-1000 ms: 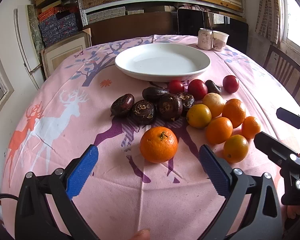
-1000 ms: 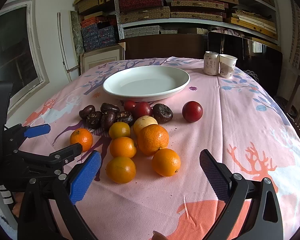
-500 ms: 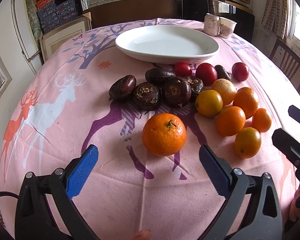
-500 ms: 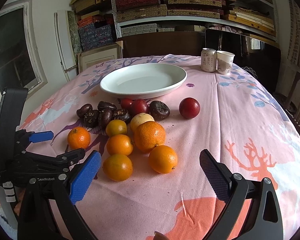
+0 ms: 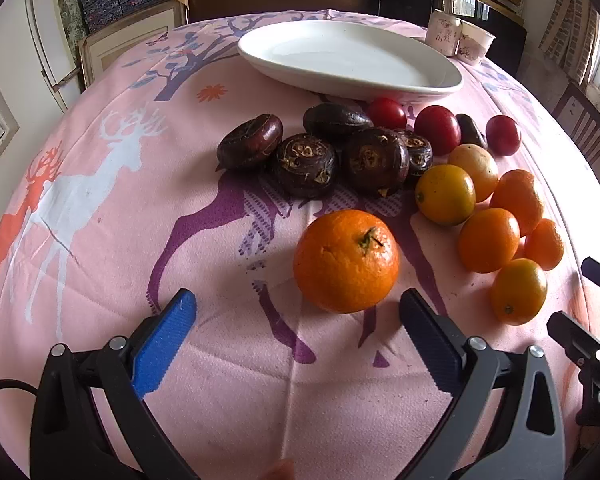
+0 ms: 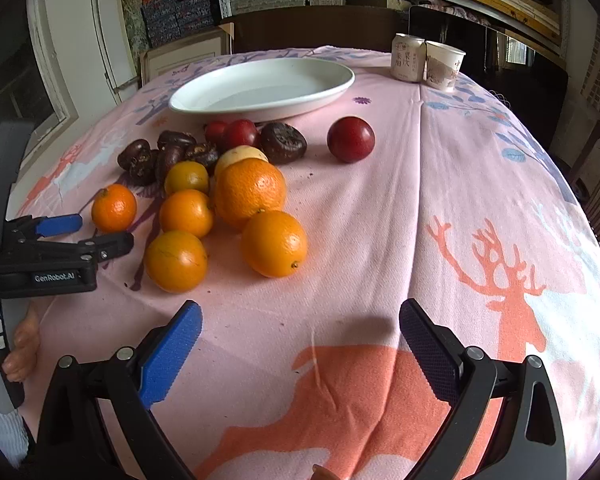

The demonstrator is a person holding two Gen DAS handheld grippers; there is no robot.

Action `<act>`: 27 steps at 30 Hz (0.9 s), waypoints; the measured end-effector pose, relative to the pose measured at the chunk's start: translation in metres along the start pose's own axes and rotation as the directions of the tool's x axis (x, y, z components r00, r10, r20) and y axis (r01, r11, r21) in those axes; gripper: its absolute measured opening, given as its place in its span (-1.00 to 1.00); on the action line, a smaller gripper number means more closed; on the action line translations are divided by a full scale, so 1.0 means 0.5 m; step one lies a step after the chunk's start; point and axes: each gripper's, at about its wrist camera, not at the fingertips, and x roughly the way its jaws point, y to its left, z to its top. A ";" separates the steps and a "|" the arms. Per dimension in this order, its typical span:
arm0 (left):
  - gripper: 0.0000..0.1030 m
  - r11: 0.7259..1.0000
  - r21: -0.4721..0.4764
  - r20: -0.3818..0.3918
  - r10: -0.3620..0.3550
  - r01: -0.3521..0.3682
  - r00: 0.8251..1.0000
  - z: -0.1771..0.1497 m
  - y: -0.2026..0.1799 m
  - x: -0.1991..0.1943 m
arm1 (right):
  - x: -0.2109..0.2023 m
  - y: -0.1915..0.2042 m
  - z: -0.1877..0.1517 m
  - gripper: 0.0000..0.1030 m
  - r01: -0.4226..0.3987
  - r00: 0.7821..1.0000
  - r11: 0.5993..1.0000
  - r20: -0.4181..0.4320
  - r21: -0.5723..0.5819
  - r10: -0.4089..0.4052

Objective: Organize fruits
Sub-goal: 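Grasp a large orange with the right gripper while the left gripper grasps another orange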

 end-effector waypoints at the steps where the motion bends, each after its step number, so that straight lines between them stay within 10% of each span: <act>1: 0.92 1.000 0.000 0.003 -0.002 0.002 1.000 0.001 0.000 0.001 | 0.005 -0.006 -0.001 0.93 -0.002 1.000 1.000 -0.018 0.003 0.002; 27: 0.92 0.997 0.045 0.023 -0.066 0.065 0.998 0.020 0.016 0.010 | 0.017 -0.051 0.036 0.89 -0.078 0.997 0.997 0.020 -0.005 0.078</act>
